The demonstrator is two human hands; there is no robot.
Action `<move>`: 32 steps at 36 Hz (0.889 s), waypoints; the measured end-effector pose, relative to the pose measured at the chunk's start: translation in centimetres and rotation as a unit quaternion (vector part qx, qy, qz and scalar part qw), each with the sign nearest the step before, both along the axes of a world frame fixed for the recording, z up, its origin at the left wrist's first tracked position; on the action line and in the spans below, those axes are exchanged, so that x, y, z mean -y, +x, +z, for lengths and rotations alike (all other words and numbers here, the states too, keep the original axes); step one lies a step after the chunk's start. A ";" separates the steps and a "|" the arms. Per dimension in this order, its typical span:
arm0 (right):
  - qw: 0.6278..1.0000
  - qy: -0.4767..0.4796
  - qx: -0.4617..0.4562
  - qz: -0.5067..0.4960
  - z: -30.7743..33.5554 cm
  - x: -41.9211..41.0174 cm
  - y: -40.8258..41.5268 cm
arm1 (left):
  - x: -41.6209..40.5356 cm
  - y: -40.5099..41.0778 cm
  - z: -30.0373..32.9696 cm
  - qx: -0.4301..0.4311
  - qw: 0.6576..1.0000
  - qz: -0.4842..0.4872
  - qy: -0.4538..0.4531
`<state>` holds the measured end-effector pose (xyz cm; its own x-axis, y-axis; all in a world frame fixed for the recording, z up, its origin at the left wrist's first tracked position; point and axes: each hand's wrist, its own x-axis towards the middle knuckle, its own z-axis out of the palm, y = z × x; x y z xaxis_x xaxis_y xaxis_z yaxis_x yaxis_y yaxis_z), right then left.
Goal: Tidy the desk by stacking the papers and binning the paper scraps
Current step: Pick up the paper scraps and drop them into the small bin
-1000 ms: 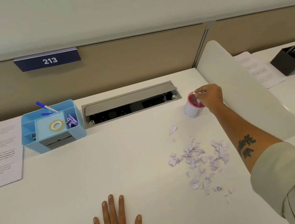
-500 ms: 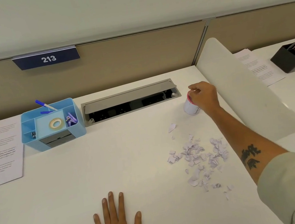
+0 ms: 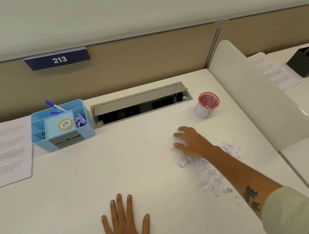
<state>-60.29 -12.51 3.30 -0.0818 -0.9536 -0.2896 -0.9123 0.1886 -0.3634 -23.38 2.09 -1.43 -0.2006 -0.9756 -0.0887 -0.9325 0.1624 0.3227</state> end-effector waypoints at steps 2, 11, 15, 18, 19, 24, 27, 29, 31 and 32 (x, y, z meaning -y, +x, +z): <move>1.000 -0.019 0.005 -0.002 -0.3 -1.0 0.5 | -0.1 0.0 0.1 0.002 1.000 0.000 -0.002; 0.997 -0.051 -0.030 0.045 -0.7 -6.1 2.4 | -0.2 0.1 0.2 0.009 1.000 -0.005 -0.005; 0.996 -0.053 -0.055 0.048 -0.8 -7.6 2.9 | -0.3 0.2 0.3 0.012 1.000 -0.006 -0.003; 0.995 -0.083 -0.056 0.018 -1.2 -8.4 3.3 | -0.3 0.2 0.3 0.013 1.000 -0.006 -0.002; 0.993 -0.100 -0.059 0.014 -1.4 -8.6 3.3 | -0.3 0.2 0.3 0.013 1.000 -0.005 -0.003; 0.983 -0.158 -0.089 0.011 -2.1 -9.3 3.6 | -0.4 0.2 0.3 0.013 1.000 -0.006 -0.007; 0.981 -0.165 -0.096 0.002 -2.3 -9.4 3.9 | -0.4 0.2 0.3 0.011 1.000 -0.005 -0.010; 0.982 -0.159 -0.101 -0.005 -2.4 -9.4 4.1 | -0.4 0.2 0.3 0.010 1.000 -0.006 -0.012; 0.983 -0.155 -0.101 -0.009 -2.5 -9.3 4.2 | -0.4 0.2 0.4 0.010 1.000 -0.006 -0.013; 0.983 -0.156 -0.097 -0.010 -2.5 -9.3 4.2 | -0.4 0.2 0.4 0.010 1.000 -0.006 -0.014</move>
<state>-56.12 -3.22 0.76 -0.1258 -0.9913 0.0400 -0.9676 0.1137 -0.2255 -23.19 2.45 -1.03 -0.2099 -0.9755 -0.0665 -0.9370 0.1812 0.2986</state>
